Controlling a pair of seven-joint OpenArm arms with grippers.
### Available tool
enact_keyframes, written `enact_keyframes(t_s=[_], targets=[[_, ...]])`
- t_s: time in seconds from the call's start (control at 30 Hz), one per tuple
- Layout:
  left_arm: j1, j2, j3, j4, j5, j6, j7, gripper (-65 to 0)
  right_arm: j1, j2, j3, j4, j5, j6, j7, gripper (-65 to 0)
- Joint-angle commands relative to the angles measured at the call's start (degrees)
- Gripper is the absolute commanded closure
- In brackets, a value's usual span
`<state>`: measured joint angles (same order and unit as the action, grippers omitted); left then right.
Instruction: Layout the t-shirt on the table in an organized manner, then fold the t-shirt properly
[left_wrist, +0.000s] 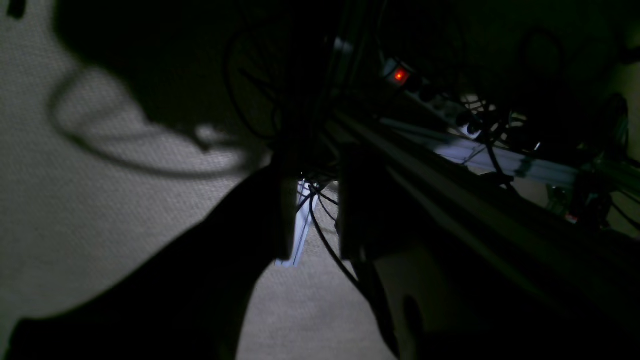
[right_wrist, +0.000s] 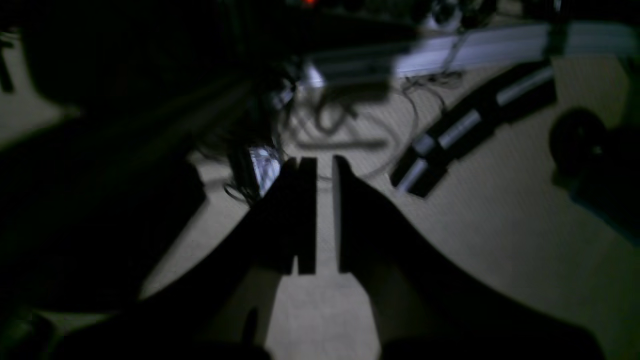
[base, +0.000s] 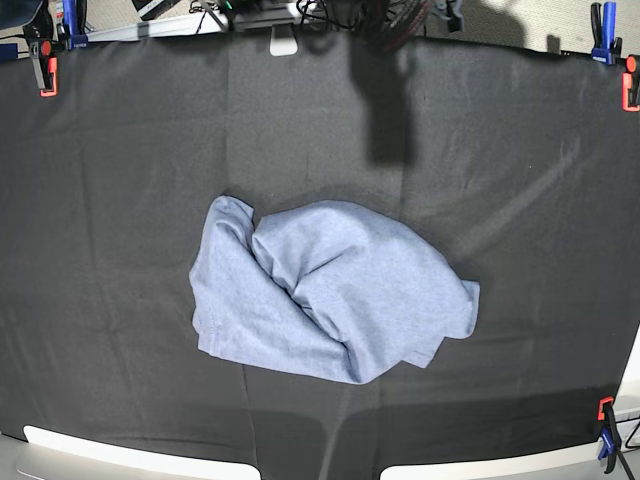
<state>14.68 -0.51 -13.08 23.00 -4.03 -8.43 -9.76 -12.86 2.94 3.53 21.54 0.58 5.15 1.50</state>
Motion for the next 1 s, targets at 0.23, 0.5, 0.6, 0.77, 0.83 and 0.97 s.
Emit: enact_keyframes(t_s=[0.23, 0.5, 0.6, 0.77, 0.83, 0.97], targets=[[8.4, -1.7, 0.1, 14.6, 0.0, -0.7, 8.9, -13.0, -9.8, 3.7, 0.1, 13.5, 7.6, 0.4, -8.0, -5.8], [18.7, -5.8, 0.1, 29.9, -5.1, -0.8, 11.5, -13.0, -20.3, 7.0, 0.1, 27.7, 13.9, 0.4, -8.6, -5.8], [21.6, -7.4, 0.1, 34.9, -5.2, -0.8, 12.0, -13.0, -23.9, 8.6, 0.1, 33.2, 15.1, 0.5, -9.7, -5.8], [25.7, -10.1, 0.1, 43.9, -7.1, -0.8, 15.3, -13.0, -30.3, 11.6, 0.1, 43.1, 19.2, 3.1, -11.4, -5.8], [27.5, -11.5, 0.1, 47.7, -9.1, -0.8, 16.5, -13.0, -33.2, 13.2, 0.1, 47.8, 22.9, 3.5, -11.5, -5.8], [31.0, -13.9, 0.1, 55.3, -10.0, -0.8, 17.8, -13.0, -39.9, 15.6, 0.2, 58.4, 24.1, 4.2, -11.5, -5.8]])
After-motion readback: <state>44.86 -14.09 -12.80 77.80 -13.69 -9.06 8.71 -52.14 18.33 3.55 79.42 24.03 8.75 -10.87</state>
